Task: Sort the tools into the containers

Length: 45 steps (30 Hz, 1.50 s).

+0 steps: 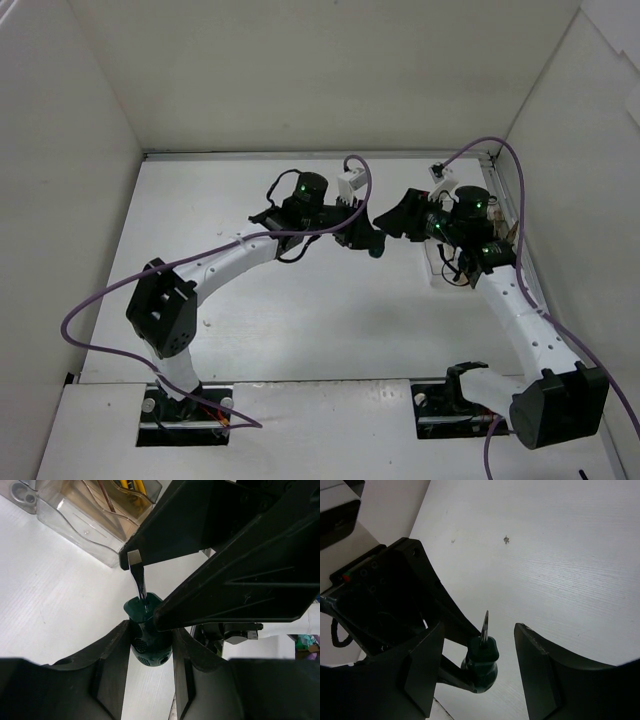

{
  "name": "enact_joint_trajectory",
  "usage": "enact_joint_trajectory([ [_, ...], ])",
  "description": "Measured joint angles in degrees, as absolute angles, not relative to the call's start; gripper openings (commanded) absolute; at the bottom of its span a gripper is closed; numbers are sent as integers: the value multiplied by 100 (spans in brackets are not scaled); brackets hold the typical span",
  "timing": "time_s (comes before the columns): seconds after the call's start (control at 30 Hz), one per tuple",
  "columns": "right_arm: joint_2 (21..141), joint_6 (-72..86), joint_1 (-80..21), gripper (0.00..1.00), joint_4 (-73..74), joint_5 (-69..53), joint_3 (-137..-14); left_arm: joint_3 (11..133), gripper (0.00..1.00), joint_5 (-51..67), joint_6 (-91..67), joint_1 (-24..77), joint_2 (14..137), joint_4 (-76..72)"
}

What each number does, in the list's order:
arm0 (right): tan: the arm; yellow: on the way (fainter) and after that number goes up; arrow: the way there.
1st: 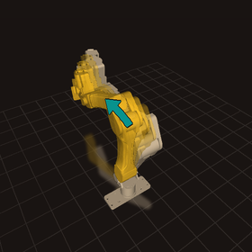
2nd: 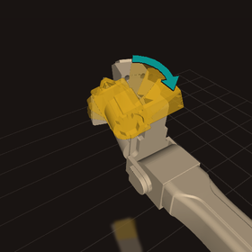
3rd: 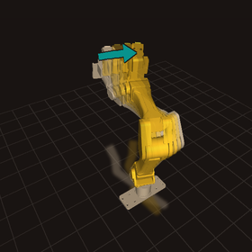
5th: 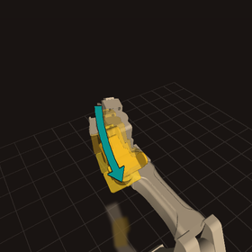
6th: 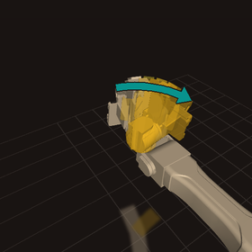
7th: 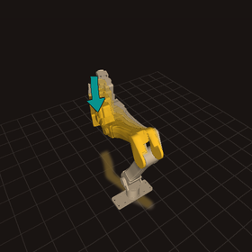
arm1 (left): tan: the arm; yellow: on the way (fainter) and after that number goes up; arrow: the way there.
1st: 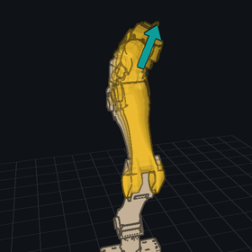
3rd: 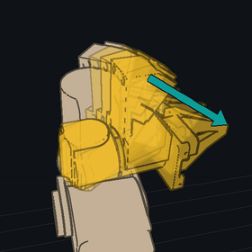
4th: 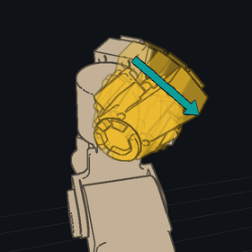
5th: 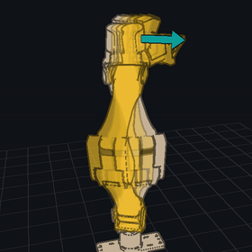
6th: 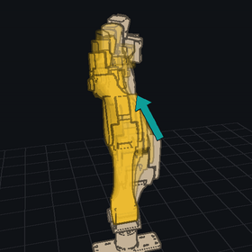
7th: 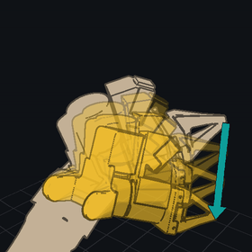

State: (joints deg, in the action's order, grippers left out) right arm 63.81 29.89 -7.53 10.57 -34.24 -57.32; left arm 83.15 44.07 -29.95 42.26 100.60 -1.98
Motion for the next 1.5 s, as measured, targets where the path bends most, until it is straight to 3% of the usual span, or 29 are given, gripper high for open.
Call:
enact_joint_trajectory([
  [0.4,6488,3114,-786,37,832,-3428,-5680,8508,0,4405,-2995,4318,10062,-156],
  [0.5,6493,3116,-790,14,801,-3441,-5647,8510,0,4390,-2995,4318,10062,-132],
  [0.53,6493,3114,-790,0,786,-3450,-5645,8510,0,4390,-2995,4318,10066,-110],
  [0.73,6493,3094,-808,0,755,-3472,-5638,8512,0,4362,-2974,4318,10071,-67],
  [0.83,6488,3030,-821,0,757,-3448,-5638,8512,17,4324,-2954,4318,10071,-47],
  [0.87,6486,3009,-823,0,757,-3439,-5638,8510,35,4309,-2950,4320,10071,-45],
  [0.9,6486,2995,-823,0,757,-3428,-5638,8510,44,4289,-2928,4320,10071,-45],
  [0.93,6486,2965,-823,0,757,-3413,-5638,8512,59,4248,-2923,4329,10071,-40],
  [1.13,6449,2755,-821,0,762,-3173,-5638,8473,99,3990,-2904,4329,10060,14],
  [1.5,6333,1903,-773,0,1240,-1494,-5638,7470,100,2759,-2965,3686,9061,484],
])
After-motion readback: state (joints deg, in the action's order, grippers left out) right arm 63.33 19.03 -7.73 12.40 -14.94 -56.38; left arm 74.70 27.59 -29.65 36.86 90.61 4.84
